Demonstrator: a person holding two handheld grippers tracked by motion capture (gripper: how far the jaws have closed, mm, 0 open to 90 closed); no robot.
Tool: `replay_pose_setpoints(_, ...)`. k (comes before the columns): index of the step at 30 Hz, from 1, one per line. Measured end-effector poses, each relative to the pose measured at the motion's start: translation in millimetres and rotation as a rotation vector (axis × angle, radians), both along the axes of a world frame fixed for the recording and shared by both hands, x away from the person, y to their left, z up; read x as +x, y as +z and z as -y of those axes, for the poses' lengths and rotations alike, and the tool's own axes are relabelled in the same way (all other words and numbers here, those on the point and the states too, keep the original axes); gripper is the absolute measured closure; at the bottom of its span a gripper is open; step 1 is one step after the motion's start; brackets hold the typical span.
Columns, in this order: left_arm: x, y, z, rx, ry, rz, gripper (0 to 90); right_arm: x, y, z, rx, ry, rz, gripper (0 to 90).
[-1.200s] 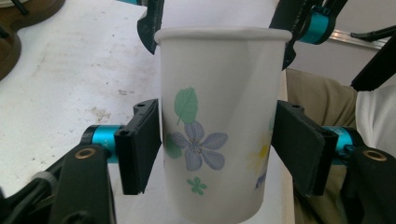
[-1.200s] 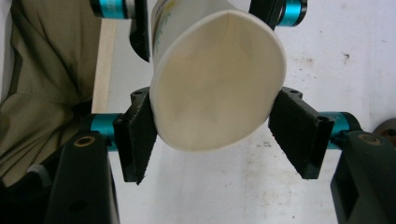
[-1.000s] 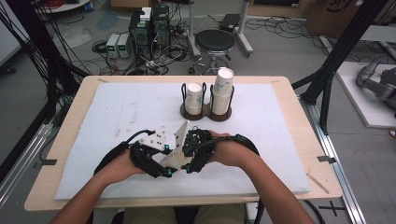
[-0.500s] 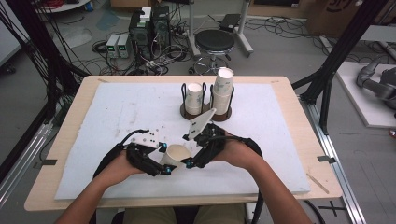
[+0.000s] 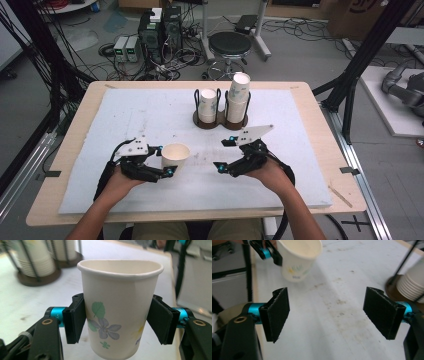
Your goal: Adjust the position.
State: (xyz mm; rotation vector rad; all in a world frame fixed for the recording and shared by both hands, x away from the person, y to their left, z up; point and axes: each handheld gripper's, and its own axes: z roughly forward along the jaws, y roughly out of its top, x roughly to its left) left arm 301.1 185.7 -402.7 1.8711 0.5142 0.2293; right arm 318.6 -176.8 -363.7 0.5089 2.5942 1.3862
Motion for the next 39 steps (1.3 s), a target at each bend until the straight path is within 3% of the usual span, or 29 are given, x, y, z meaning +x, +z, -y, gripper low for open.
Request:
replay_pose_setpoints(4, -1.2, -2.1, -15.0, -0.053, 0.072, 0.05, 33.4, -5.2, -11.7, 13.4, 0.04, -0.089, 0.029, 21.9)
replay_pose_setpoints(7, -1.3, -1.3, -24.5, -0.097, 0.113, 0.078, 33.0, -8.4, -20.6, 20.5, 0.041, -0.167, 0.066, 21.9)
replay_pose_setpoints(11, -2.6, -1.3, -37.6, -0.139, 0.168, 0.126, 33.0, -11.2, -30.3, 30.6, 0.065, -0.248, 0.078, 21.9)
replay_pose_setpoints(14, -3.2, -3.1, -46.0, -0.174, 0.206, 0.152, 32.8, -10.4, -30.1, 35.9, 0.066, -0.269, 0.079, 21.9)
replay_pose_setpoints(21, -4.2, -5.6, -50.3, -0.167, 0.235, 0.183, 31.8, -12.4, -35.2, 46.7, 0.092, -0.324, 0.118, 21.9)
replay_pose_setpoints(27, -4.4, -8.9, -52.2, -0.159, 0.24, 0.183, 31.8, -11.4, -37.2, 55.3, 0.108, -0.366, 0.119, 21.9)
replay_pose_setpoints(39, -0.9, -8.4, -61.6, -0.216, 0.29, 0.18, 31.2, -15.4, -36.8, 57.4, 0.113, -0.384, 0.137, 22.0)
